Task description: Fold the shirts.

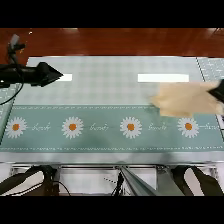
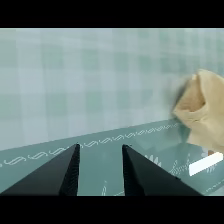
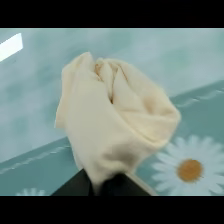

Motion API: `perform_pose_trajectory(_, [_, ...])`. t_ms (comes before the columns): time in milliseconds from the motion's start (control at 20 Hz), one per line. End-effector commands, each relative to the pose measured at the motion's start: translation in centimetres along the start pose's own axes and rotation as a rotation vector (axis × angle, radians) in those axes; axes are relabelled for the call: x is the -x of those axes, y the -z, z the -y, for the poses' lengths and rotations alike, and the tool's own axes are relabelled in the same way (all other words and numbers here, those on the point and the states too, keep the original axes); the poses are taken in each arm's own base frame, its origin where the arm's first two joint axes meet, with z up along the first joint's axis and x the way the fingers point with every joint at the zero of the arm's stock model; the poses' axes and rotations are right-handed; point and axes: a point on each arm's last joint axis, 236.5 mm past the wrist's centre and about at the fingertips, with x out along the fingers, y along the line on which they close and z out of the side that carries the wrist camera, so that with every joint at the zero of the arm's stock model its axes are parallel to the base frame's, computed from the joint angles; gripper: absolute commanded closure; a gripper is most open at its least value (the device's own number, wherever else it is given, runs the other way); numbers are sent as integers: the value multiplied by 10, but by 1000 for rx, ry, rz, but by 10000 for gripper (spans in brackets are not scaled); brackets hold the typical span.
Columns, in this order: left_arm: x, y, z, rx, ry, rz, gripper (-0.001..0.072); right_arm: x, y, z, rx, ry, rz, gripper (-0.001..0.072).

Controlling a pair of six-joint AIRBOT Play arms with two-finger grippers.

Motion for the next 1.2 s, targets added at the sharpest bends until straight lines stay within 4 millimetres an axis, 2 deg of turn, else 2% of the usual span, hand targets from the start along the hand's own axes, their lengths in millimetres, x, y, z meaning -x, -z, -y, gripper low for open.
perform_pose_trajectory(0, [-40, 19, -14, 21, 0, -93, 376, 73, 26, 110, -190, 379, -41, 675])
perform_pose_trajectory(150, [-71, 32, -22, -1, -2, -150, 376, 106, 59, 163, -365, 569, -103, 675])
perform_pose_trajectory(250, [-83, 36, -27, 0, -8, -164, 376, 128, 86, 186, -473, 682, -158, 675])
perform_pose_trajectory(350, [-85, 36, -29, -10, -9, -167, 376, 158, 115, 207, -577, 830, -224, 675])
perform_pose_trajectory(450, [-84, 37, -29, -35, -5, -171, 376, 182, 137, 218, -667, 939, -260, 674])
perform_pose_trajectory(600, [-84, 33, -30, -48, -10, -155, 376, 191, 157, 215, -772, 951, -297, 673])
perform_pose_trajectory(650, [-84, 32, -29, -59, -9, -151, 376, 195, 160, 216, -787, 967, -291, 649])
perform_pose_trajectory(750, [-84, 30, -30, -73, -12, -142, 376, 205, 164, 215, -804, 1000, -266, 526])
perform_pose_trajectory(850, [-85, 25, -31, -71, -17, -122, 376, 210, 161, 217, -778, 1016, -231, 340])
perform_pose_trajectory(900, [-85, 23, -32, -72, -20, -115, 376, 211, 158, 218, -761, 1020, -214, 270])
perform_pose_trajectory(1000, [-85, 23, -32, -72, -20, -114, 376, 210, 152, 222, -724, 1014, -195, 267])
perform_pose_trajectory(1050, [-84, 23, -30, -71, -16, -112, 375, 205, 141, 225, -692, 993, -154, 271])
perform_pose_trajectory(1100, [-82, 21, -26, -72, -7, -107, 374, 193, 122, 225, -643, 936, -94, 272])
perform_pose_trajectory(1150, [-79, 19, -20, -83, 3, -104, 374, 177, 95, 221, -565, 844, -10, 272])
